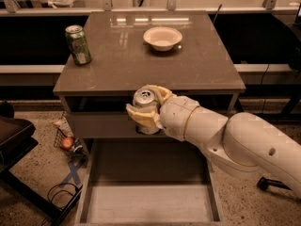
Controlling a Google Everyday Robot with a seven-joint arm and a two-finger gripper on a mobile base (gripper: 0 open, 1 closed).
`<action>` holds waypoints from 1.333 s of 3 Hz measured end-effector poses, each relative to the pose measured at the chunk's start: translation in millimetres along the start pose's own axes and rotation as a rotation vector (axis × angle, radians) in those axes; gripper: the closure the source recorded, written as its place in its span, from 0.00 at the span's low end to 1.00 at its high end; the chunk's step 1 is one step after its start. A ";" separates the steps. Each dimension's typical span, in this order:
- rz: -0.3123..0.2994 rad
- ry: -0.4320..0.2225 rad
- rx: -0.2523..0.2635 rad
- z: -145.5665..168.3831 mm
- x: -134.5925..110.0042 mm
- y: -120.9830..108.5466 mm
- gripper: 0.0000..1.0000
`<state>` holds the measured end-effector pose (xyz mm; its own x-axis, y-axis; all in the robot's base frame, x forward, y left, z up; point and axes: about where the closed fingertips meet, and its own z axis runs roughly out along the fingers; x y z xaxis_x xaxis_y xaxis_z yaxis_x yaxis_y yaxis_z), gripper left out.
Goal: Place 7up can into middle drawer
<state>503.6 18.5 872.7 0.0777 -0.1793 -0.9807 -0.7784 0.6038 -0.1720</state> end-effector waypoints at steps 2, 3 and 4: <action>0.021 0.009 -0.231 10.4 100.1 10.6 1.00; 0.057 0.006 -0.365 -11.3 161.8 32.2 1.00; 0.057 0.006 -0.365 -11.2 161.8 32.3 1.00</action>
Offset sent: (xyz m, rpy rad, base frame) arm -0.0132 -0.0242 -0.1862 -0.0076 0.1171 0.4245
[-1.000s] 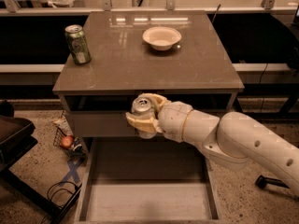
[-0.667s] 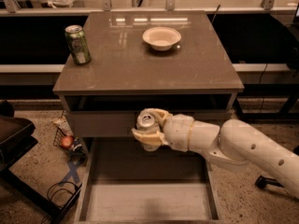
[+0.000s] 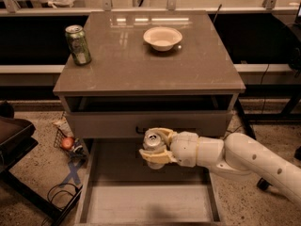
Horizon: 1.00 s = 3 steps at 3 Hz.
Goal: Place 7up can into middle drawer
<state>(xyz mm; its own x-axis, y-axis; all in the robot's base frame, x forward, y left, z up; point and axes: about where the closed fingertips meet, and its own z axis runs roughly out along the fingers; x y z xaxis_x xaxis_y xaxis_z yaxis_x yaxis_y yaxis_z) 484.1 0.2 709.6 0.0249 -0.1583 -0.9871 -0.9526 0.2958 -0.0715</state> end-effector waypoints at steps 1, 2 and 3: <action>-0.001 -0.014 -0.012 14.4 16.7 3.8 1.00; -0.023 -0.054 -0.048 41.9 54.8 10.8 1.00; -0.036 -0.073 -0.094 71.5 108.0 17.3 1.00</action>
Offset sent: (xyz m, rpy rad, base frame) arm 0.0070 0.0615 -0.1410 0.1129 -0.0693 0.1200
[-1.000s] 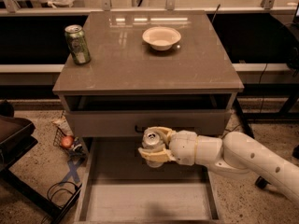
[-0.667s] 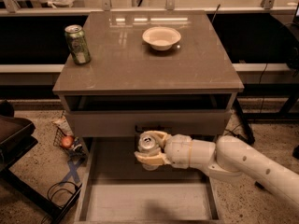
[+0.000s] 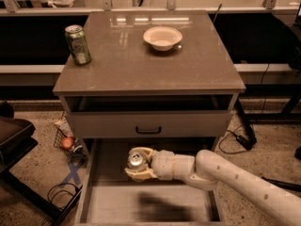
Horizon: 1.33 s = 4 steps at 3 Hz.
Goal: Place 7up can into middle drawer
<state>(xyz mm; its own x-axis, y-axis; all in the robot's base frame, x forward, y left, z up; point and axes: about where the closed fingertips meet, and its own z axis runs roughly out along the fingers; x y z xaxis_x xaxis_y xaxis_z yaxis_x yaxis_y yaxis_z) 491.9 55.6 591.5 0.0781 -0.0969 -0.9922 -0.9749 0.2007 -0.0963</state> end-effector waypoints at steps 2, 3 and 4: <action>0.024 -0.010 -0.042 33.6 54.8 3.1 1.00; 0.024 -0.047 -0.059 48.4 76.6 0.5 1.00; 0.022 -0.072 -0.081 71.0 111.2 -4.4 1.00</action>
Offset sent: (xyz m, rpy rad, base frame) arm 0.0064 0.0156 -0.0403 -0.0048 0.0085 0.0246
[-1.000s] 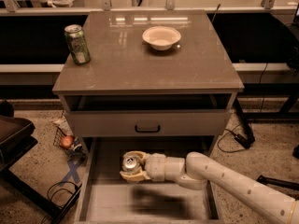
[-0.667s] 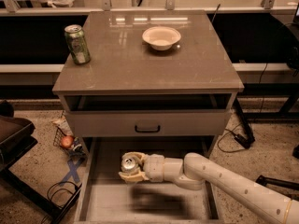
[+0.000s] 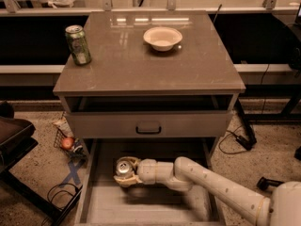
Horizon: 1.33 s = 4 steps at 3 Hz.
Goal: Place 7up can into middle drawer
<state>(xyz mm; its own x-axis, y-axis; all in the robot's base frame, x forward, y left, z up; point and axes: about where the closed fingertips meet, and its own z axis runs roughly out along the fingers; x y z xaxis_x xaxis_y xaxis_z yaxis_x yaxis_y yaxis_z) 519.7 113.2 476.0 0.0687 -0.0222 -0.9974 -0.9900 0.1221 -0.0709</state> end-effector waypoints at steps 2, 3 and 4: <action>0.002 0.006 -0.013 17.6 25.8 -2.3 0.75; 0.002 0.005 -0.016 19.3 25.4 -1.4 0.51; 0.003 0.002 -0.021 21.8 24.6 0.0 0.20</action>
Offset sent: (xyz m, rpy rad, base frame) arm 0.0062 0.0127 -0.0240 -0.0083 0.0017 0.0083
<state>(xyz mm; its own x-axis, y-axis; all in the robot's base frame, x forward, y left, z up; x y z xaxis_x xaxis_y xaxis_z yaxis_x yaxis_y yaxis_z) 524.1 134.3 451.2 0.0658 -0.0242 -0.9975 -0.9925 0.1018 -0.0680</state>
